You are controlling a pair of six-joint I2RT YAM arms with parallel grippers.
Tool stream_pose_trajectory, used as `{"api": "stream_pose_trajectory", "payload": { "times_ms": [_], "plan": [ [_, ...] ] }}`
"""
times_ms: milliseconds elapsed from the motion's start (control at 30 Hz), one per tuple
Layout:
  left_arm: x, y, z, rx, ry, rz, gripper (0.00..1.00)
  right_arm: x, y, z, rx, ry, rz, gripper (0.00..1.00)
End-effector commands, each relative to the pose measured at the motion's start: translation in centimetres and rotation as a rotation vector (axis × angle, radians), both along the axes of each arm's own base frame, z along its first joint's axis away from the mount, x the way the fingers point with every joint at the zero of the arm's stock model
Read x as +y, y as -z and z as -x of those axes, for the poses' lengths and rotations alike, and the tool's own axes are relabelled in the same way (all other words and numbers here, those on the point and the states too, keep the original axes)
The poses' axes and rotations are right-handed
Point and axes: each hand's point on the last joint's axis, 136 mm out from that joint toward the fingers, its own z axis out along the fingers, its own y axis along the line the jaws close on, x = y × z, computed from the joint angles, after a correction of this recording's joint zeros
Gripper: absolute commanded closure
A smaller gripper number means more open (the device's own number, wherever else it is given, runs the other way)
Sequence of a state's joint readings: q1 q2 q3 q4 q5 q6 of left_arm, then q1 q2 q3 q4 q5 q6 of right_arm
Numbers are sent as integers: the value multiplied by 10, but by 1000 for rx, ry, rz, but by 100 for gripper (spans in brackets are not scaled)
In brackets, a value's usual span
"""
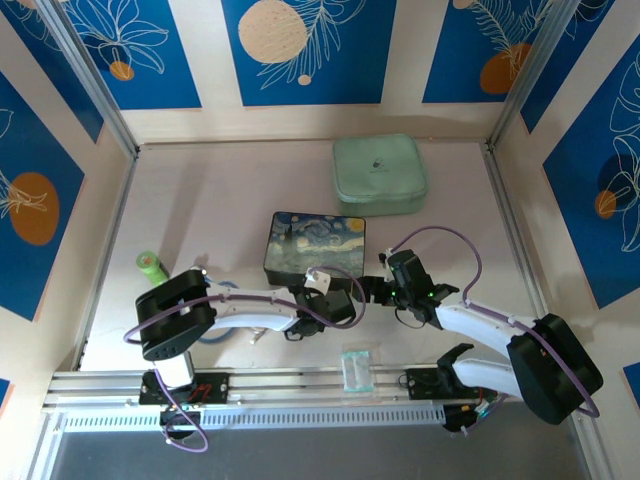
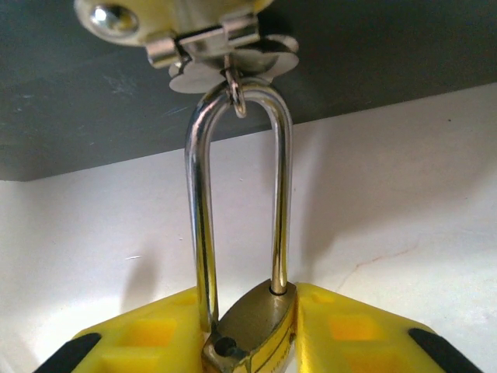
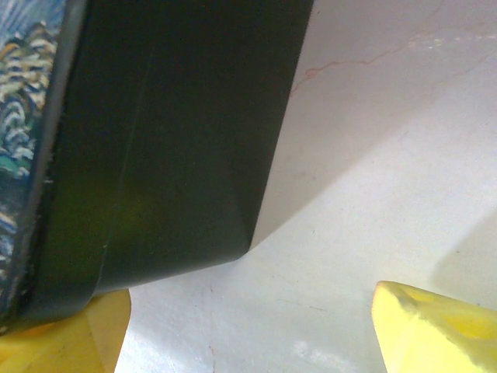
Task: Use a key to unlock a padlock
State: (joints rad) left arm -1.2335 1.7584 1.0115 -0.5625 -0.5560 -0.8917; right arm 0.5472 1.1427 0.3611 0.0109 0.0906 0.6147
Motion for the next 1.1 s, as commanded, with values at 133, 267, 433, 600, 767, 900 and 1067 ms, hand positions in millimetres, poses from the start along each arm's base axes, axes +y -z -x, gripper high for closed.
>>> {"api": "stream_pose_trajectory", "payload": {
  "times_ms": [133, 267, 433, 600, 767, 900, 1067],
  "plan": [
    [-5, 2, 4, 10, 16, -21, 67, 1, -5, -2, -17, 10, -19, 19],
    [-6, 2, 4, 14, 22, -26, 69, 1, -5, -2, -16, 9, -21, 19],
    [-1, -2, 3, 2, 0, -29, 70, 1, -5, -1, -15, 10, -24, 19],
    [1, -6, 2, -4, 0, -41, 73, 1, -5, -2, -18, 11, -24, 19],
    [5, -7, -2, -19, 8, -118, 77, 1, -5, -1, -15, 10, -23, 19],
    [4, -6, -3, -18, 23, -145, 77, 1, -5, -1, -13, 11, -24, 19],
    [1, -3, -1, -1, 30, -154, 77, 1, -5, -1, -13, 12, -23, 19]
  ]
}}
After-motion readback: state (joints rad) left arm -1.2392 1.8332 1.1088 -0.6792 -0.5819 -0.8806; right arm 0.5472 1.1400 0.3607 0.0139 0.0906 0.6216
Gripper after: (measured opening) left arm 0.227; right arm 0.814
